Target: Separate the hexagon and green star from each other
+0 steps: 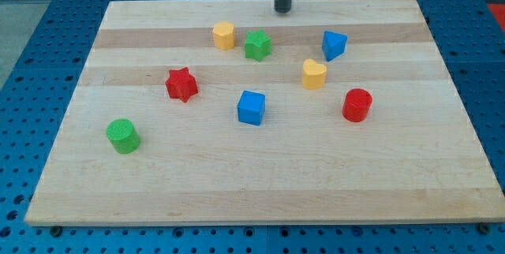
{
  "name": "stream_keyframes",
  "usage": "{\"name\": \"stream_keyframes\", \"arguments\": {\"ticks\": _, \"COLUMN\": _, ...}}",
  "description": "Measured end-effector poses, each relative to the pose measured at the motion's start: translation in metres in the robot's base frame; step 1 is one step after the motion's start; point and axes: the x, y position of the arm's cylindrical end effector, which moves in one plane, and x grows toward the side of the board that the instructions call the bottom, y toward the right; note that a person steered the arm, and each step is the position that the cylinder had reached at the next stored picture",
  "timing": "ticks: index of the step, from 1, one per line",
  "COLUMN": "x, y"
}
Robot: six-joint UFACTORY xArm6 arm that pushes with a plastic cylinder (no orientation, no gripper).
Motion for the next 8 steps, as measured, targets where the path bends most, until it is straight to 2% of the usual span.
{"name": "stream_keyframes", "arguments": {"ticks": 1, "x": 0.028, "y": -0.015}}
{"name": "stream_keyframes", "arguments": {"ticks": 3, "x": 0.049, "y": -0.066}}
{"name": "stream_keyframes", "arguments": {"ticks": 5, "x": 0.105, "y": -0.041}}
{"name": "stream_keyframes", "arguments": {"ticks": 6, "x": 0.112, "y": -0.053}}
{"name": "stream_keyframes", "arguments": {"ticks": 8, "x": 0.068, "y": -0.079}}
